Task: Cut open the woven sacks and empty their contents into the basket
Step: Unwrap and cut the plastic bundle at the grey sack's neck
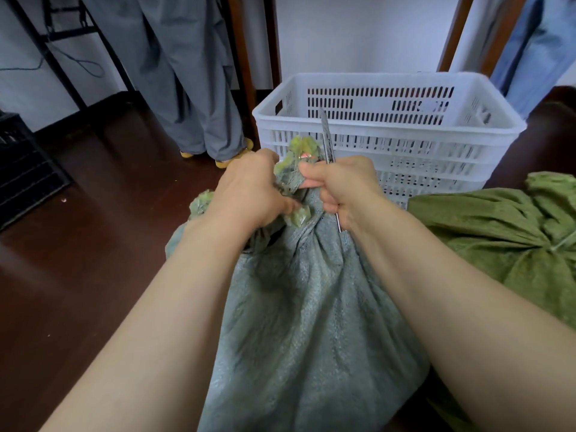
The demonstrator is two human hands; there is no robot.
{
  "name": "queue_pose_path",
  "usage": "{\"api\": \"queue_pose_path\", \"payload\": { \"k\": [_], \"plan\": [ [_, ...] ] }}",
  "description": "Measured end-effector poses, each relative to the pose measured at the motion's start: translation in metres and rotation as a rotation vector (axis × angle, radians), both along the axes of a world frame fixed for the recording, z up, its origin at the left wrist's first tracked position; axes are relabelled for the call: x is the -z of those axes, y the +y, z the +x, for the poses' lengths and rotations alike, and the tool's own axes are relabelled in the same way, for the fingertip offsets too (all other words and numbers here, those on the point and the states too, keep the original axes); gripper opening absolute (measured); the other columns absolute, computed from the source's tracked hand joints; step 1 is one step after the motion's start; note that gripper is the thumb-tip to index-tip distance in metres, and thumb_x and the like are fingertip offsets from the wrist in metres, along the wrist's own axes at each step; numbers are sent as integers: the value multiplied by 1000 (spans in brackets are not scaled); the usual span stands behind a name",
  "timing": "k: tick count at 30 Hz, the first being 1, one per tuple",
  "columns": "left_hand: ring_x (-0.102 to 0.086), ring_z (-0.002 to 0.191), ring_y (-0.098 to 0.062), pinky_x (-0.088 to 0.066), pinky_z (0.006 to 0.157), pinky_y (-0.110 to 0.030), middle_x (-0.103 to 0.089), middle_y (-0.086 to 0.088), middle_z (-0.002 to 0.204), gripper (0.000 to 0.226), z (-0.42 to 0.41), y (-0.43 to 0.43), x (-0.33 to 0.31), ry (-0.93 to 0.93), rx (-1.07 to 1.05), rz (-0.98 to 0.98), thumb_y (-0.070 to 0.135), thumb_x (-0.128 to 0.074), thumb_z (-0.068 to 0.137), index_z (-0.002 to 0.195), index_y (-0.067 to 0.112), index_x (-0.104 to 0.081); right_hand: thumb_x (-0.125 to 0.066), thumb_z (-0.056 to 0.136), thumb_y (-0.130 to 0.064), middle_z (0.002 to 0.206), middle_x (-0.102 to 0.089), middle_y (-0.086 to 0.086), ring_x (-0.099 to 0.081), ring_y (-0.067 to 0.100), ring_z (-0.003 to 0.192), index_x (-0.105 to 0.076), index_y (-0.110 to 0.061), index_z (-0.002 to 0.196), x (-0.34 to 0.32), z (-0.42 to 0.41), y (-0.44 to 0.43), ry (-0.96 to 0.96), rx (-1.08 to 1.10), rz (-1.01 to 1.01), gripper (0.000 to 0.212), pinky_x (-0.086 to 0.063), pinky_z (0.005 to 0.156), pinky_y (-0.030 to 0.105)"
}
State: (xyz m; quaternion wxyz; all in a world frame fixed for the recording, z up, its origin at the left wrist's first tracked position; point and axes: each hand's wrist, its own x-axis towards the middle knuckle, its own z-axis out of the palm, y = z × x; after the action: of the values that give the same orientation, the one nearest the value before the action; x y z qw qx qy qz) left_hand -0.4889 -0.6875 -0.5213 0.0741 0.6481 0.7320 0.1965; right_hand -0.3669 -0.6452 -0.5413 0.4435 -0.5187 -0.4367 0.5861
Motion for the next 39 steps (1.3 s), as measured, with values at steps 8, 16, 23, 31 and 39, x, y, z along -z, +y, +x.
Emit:
{"api": "queue_pose_path", "payload": {
  "k": [8,16,23,31,39],
  "plan": [
    [-65,88,-23,-51,85,-33,-71,-5,90,30,-9,-9,6,-740,1,-167,29,-76,63,89,13,-75,-74,82,-20,58,-67,3,-36,11,45,-60,5,101,-7,4,0,-117,-162,-4,34,-29,37,20],
    [-69,91,-29,-54,88,-41,-73,-13,100,69,-10,1,15,-1208,-181,-190,69,-46,80,106,10,-72,-46,94,-13,70,-59,8,-28,8,30,-58,-9,89,-35,30,7,-190,-282,27,14,-19,34,13],
    [-69,74,-27,-58,77,-39,-72,-15,84,26,3,0,18,-1083,-282,-92,18,-78,73,90,0,-71,-45,94,-12,71,-72,17,-29,12,34,-53,-6,97,-51,36,1,-300,-332,79,11,-24,34,17],
    [-57,69,-28,-49,64,-41,-62,-19,78,11,5,2,23,-1141,-367,60,11,-75,77,75,4,-66,-50,94,-10,78,-74,16,-35,11,35,-52,2,104,-40,39,-9,-498,-475,4,15,-28,33,17],
    [-40,50,-17,-36,58,-26,-49,-3,50,40,7,10,24,-1157,-315,66,12,-67,79,39,15,-63,-66,84,-9,76,-71,8,-52,15,38,-70,-9,81,-64,43,-23,-746,-430,283,5,-32,37,18]
  ]
}}
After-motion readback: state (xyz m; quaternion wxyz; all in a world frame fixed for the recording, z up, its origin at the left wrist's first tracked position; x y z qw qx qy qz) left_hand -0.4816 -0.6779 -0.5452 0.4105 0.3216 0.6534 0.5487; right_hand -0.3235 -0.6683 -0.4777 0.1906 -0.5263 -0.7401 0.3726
